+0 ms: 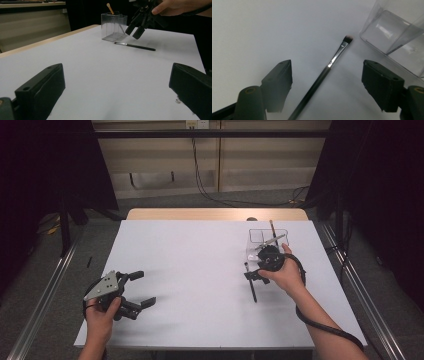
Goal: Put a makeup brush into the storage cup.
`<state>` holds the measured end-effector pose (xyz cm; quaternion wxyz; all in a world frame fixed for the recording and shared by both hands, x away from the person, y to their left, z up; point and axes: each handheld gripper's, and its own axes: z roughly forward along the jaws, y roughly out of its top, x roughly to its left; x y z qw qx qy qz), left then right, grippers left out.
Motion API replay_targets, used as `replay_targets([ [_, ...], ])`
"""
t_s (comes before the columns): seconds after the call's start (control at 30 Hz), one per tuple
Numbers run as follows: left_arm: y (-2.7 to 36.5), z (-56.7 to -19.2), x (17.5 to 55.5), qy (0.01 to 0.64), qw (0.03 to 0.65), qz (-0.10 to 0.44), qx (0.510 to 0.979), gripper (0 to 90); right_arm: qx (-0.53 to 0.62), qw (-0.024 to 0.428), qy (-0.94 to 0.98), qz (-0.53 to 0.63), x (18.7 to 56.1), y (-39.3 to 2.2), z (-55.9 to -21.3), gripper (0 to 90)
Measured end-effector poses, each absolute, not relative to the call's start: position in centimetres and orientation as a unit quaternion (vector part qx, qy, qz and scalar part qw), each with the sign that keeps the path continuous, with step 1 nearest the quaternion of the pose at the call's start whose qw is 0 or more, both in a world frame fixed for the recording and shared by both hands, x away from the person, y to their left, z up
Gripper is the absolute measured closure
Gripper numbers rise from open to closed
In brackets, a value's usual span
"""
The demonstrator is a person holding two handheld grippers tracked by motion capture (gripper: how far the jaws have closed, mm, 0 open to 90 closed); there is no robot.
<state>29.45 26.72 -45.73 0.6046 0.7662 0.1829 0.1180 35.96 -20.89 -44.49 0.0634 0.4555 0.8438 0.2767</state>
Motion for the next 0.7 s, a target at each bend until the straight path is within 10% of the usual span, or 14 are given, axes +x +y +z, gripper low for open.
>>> replay_targets([
  [0.7, 26.6, -45.9, 29.5, 0.178, 0.597, 0.116, 0.773, 0.4, 0.485, 0.031, 0.842, 0.233, 36.7, -19.4, -45.6, 54.6],
])
